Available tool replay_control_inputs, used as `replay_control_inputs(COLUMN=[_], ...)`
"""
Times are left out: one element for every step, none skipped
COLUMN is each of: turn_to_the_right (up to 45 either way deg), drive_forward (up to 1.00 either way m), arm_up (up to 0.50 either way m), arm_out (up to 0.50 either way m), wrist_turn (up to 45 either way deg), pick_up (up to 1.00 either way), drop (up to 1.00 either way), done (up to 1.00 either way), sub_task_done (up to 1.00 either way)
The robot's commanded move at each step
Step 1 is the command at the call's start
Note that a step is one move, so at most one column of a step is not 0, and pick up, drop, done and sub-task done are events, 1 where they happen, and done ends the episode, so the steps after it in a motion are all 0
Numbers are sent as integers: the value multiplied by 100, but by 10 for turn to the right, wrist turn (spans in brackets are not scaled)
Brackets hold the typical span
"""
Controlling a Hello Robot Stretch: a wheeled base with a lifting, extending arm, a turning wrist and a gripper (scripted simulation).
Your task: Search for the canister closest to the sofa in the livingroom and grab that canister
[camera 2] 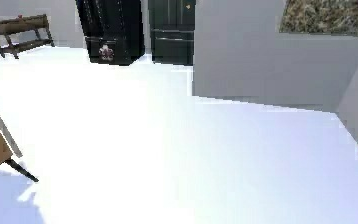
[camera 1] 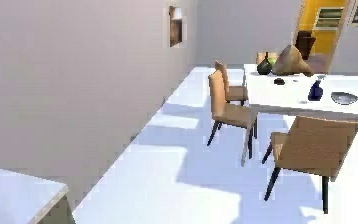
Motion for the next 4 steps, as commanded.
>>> replay_control_inputs(turn_to_the_right=[450,180,0,0], drive_forward=[0,0,100,25], arm_up=[0,0,0,0], arm_out=[0,0,0,0], wrist_turn=[0,0,0,0], pick_up=[0,0,0,0], drop=[0,0,0,0], done=[0,0,0,0], sub_task_done=[0,0,0,0])
